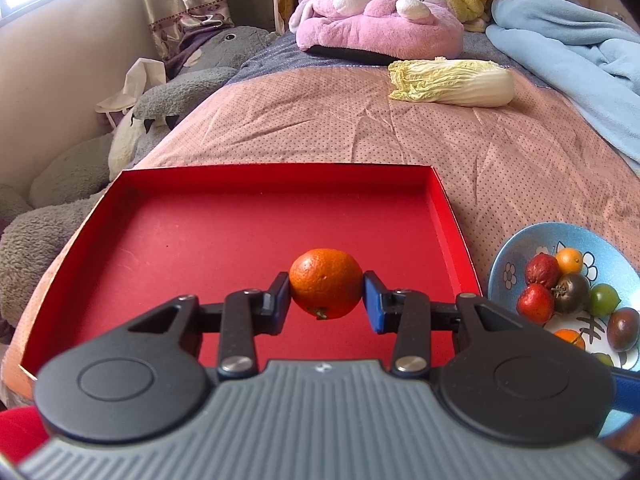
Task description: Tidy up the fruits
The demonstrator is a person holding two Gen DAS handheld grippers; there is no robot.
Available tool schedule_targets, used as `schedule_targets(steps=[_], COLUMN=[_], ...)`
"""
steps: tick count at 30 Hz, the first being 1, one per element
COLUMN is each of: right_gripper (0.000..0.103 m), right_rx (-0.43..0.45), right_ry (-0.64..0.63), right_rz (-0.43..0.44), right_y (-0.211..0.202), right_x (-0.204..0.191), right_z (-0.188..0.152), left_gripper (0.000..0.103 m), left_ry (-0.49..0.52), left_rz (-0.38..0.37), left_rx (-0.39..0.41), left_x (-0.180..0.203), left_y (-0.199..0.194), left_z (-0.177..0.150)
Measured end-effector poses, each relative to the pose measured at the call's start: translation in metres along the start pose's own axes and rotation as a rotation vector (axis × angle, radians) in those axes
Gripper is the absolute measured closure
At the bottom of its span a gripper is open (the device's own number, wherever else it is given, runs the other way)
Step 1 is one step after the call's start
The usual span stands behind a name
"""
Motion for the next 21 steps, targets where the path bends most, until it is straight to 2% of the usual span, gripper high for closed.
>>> schedule_targets(steps=[4,10,16,21], right_gripper=[0.064,0.064,0.064,0.063], right_rx=[-0.020,-0.011,-0.051,-0.082], right_ry=[0.004,-0.032,-0.075,-0.108], right_rz=[-0.022,0.003,0.055,0.117], right_y=[0.009,0.032,0.076,0.104], right_x=[0.009,-0.002,-0.023,-0.048], right_z=[-0.007,0.004,0.020,0.022], left_gripper=[0.061,0.061,0.061,0.061], left_ry=[-0.030,-0.152,-0.259,-0.377], left_rz=[0.022,0.040,0.065,0.073], left_rx=[-0.019,-0.047,-0.070,-0.120], left_x=[-0.009,-0.034,-0.065,-0.098], left_y=[0.004,0.007,0.011,0.015], left_z=[-0.001,0.001,0.000,-0.007])
Point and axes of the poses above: each gripper's, at about its wrist camera, not at the fingertips, and y roughly the way its jaws point, x to its right, z to its top, the point moved 10 cm from there along y, roughly the way its jaws point, and after that the axes turned 3 degrees about z, right-handed, at the moved point
